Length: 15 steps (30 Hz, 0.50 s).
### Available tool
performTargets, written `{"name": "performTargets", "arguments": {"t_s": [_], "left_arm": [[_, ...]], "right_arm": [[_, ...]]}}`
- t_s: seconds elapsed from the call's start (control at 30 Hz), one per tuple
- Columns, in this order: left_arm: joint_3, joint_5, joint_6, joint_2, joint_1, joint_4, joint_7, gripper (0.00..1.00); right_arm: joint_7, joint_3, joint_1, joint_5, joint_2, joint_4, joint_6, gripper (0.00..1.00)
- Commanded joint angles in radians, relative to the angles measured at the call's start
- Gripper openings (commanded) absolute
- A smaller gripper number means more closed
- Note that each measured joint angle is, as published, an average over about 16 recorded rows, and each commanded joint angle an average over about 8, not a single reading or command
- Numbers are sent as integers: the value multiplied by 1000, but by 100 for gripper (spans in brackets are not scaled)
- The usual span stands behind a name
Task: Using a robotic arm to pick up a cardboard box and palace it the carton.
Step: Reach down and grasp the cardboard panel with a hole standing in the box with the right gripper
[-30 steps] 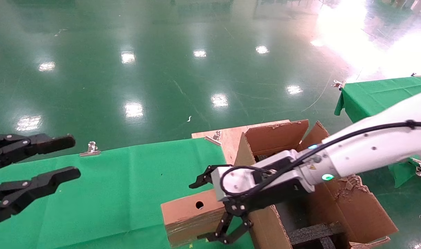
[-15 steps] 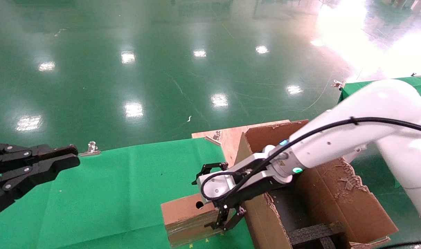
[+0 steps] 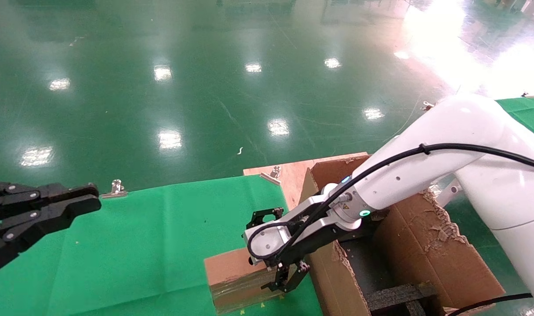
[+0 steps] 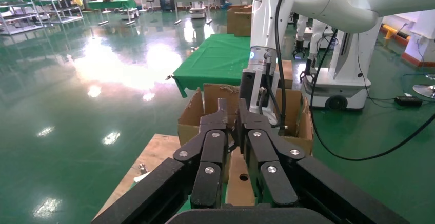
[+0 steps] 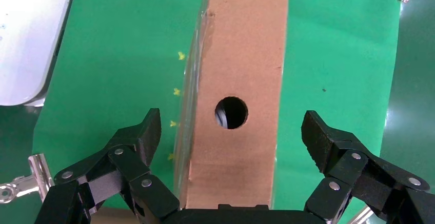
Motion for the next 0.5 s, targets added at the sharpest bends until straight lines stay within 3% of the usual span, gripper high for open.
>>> {"name": "performTargets", "arguments": {"t_s": [0.03,0.5], "left_arm": [[0,0,0,0,0,0,0,100],[0,0,0,0,0,0,0,100]], "right_arm": [[0,-3,2,-1,-3,-3,-3,2],[0,5,-4,7,5,3,4,0]]}}
